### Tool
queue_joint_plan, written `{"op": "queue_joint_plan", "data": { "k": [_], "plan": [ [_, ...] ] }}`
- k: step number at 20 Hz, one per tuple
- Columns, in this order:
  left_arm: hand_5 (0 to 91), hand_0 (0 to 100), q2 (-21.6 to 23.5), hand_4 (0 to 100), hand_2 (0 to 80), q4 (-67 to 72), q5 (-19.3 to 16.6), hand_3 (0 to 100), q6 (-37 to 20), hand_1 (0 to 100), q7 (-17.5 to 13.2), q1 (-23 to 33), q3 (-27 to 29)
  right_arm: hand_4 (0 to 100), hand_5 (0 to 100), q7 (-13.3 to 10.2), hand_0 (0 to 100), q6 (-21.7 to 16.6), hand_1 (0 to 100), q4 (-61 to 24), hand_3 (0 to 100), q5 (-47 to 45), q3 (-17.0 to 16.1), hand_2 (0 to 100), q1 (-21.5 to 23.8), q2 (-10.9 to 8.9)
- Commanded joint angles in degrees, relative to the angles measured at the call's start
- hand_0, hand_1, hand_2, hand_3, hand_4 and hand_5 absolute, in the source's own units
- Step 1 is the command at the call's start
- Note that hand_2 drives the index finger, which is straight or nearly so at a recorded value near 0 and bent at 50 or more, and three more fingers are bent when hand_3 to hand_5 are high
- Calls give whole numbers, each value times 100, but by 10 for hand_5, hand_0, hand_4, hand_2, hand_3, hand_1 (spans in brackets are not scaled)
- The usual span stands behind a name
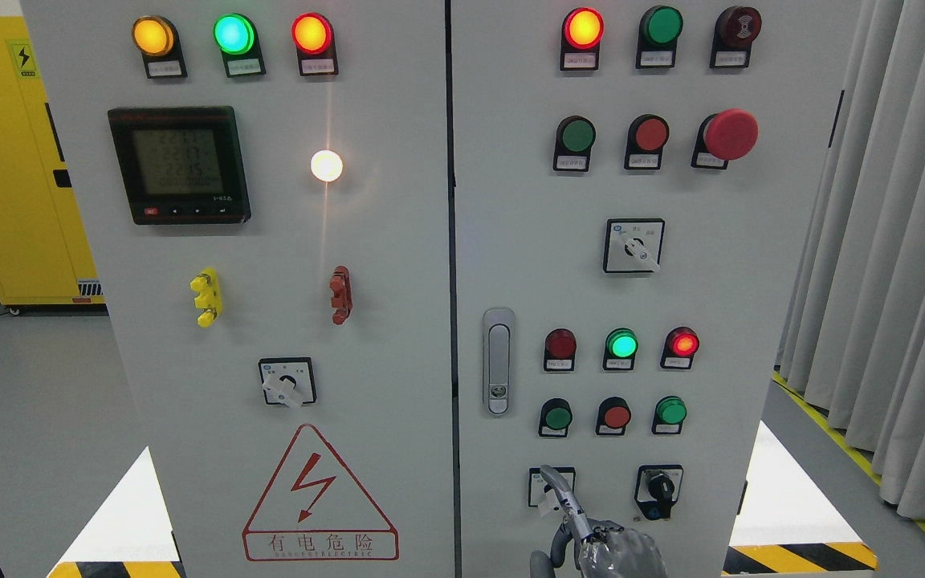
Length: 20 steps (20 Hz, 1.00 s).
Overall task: Press green start button
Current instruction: 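Raise the right hand up toward the lower green push button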
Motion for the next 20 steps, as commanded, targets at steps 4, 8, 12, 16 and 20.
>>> {"op": "queue_joint_plan", "data": {
  "k": [4, 8, 12, 16, 20],
  "plan": [
    [0, 120, 0, 0, 0, 2, 0, 0, 3, 556, -3, -1, 0, 1000, 1000, 56, 727, 11, 953, 620, 951, 81, -243, 0, -541, -32],
    [0, 120, 0, 0, 0, 2, 0, 0, 3, 556, -3, -1, 0, 1000, 1000, 56, 729, 11, 945, 946, 948, 63, -243, 0, -691, -32],
    [0, 120, 0, 0, 0, 2, 0, 0, 3, 556, -3, -1, 0, 1000, 1000, 48, 725, 11, 940, 1025, 948, -112, -287, 0, -726, -32],
    [0, 120, 0, 0, 0, -6, 0, 0, 3, 556, -3, -1, 0, 1000, 1000, 56, 720, 11, 936, 1078, 948, -183, -305, 0, -796, -32],
    [0, 120, 0, 0, 0, -6, 0, 0, 3, 556, -3, -1, 0, 1000, 1000, 56, 721, 11, 935, 1122, 947, -183, -305, 0, -796, -32]
  ]
}}
